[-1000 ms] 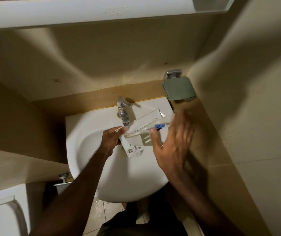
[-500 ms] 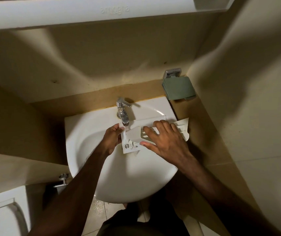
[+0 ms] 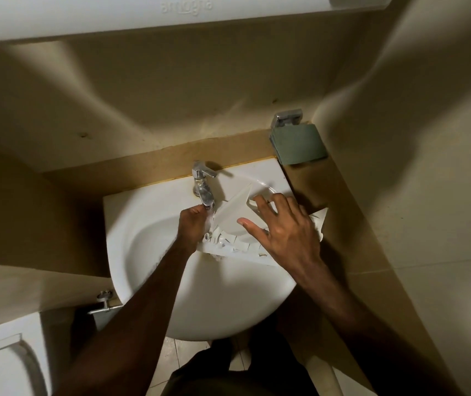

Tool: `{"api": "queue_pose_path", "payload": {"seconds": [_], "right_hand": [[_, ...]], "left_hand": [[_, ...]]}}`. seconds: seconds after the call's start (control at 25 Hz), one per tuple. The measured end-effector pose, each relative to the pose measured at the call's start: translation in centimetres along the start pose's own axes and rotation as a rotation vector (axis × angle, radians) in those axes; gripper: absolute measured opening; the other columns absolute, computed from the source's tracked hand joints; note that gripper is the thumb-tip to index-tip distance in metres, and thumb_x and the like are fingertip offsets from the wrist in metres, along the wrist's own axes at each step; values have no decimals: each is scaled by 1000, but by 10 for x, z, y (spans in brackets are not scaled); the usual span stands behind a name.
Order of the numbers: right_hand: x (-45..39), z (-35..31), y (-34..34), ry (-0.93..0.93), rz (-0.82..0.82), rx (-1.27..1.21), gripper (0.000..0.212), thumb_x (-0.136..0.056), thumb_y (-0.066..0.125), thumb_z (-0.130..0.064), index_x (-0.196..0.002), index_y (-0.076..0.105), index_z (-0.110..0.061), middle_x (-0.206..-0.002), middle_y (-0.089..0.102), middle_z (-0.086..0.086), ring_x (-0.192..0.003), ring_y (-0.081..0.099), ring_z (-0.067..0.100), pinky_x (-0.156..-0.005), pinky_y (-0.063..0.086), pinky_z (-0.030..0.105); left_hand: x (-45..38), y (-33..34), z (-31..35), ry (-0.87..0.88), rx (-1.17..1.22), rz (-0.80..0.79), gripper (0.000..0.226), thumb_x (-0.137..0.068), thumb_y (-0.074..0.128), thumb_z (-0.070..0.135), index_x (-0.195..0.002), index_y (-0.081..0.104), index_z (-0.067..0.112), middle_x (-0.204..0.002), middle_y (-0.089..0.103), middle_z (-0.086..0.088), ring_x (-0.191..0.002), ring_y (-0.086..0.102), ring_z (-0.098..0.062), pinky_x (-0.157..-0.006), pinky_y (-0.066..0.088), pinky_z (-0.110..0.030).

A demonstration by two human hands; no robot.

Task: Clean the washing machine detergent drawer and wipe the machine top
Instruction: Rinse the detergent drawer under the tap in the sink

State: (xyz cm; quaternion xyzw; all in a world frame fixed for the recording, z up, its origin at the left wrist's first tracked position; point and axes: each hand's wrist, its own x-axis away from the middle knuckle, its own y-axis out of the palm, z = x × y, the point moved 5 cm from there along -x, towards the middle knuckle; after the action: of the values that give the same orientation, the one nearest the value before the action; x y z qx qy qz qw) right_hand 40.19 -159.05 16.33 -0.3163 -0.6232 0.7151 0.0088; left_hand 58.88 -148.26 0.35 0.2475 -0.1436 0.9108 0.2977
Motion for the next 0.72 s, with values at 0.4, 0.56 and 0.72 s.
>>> {"api": "queue_pose_path", "payload": {"seconds": [0.4,0.56,0.72], "right_hand": [[13,-14,2,154,-25,28,56,-104,50,-62,-124,67,-13,-111,66,15,-96,64,32,-77,57,47],[3,-5,-4,170,-82,-178,54,-93,63,-63,-119,72,-17,-113,67,6,-100,63,26,-79,56,40],[3,5,1,53,-358,-240,64,-89,57,-66,-133,59,-20,-124,67,-1,-105,68,27,-90,55,44]], "left_hand": [[4,-5,-1,3,28,43,28,-98,67,19,-71,71,14,-57,65,11,-56,56,-8,-58,45,-20],[7,-3,-5,-33,119,29,22,-95,73,22,-74,75,15,-59,68,6,-54,60,-10,-55,49,-19],[-1,-7,-3,-69,182,73,22,-92,75,17,-72,72,11,-63,64,0,-62,56,-20,-54,46,-20]]}}
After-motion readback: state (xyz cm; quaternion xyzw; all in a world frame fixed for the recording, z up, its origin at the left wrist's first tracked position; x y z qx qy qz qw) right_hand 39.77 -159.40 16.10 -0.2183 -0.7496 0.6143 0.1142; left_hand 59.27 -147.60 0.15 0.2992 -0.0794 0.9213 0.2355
